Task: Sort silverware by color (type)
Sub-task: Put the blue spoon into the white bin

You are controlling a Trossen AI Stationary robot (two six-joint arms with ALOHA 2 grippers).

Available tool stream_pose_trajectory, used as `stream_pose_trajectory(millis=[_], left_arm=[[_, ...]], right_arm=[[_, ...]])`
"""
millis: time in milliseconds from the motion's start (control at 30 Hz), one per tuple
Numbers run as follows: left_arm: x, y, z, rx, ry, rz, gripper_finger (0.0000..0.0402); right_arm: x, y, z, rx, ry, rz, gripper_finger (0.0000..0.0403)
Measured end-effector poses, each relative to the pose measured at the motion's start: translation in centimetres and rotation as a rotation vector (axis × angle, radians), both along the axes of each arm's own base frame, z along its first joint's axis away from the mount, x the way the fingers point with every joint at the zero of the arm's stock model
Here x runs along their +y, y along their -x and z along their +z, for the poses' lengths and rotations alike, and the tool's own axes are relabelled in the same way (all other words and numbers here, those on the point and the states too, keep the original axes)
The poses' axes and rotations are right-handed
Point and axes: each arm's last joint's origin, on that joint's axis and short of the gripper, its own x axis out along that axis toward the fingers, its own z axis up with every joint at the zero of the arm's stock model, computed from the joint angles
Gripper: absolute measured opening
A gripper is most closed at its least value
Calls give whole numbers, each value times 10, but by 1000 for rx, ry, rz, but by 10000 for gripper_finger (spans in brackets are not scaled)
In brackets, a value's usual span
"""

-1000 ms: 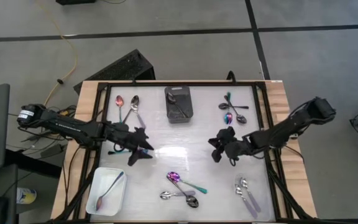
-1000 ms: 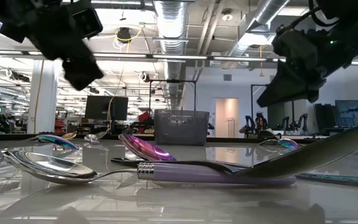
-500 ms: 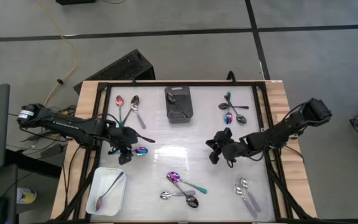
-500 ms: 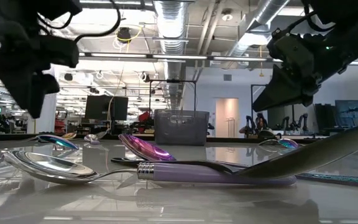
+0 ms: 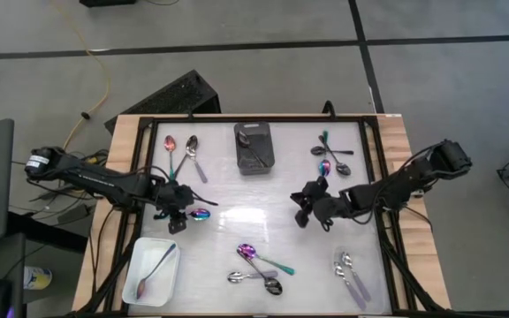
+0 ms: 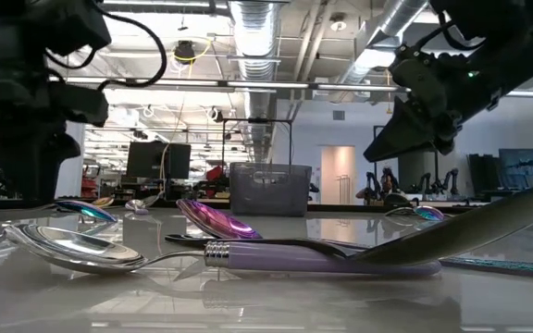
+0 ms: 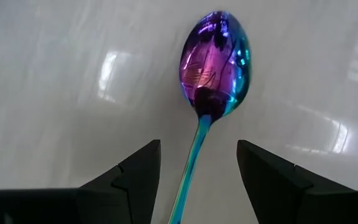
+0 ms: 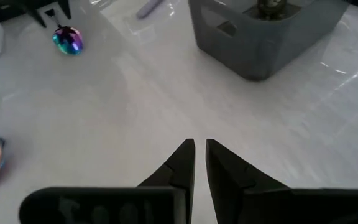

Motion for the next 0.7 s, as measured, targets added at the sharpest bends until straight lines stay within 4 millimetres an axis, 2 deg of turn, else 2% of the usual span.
stream_pose_trajectory(millis=[300, 533, 700], left_arm=[[-5, 5, -18, -39, 0, -40, 196], [-10, 7, -19, -50, -73, -74, 195], [-13, 8, -20, -53, -106, -101, 156]], right_arm=[[-4, -2, 2, -28, -6, -18, 66], [-3, -4, 4, -53, -14, -18, 66], [-3, -4, 4, -56, -15, -18, 66]])
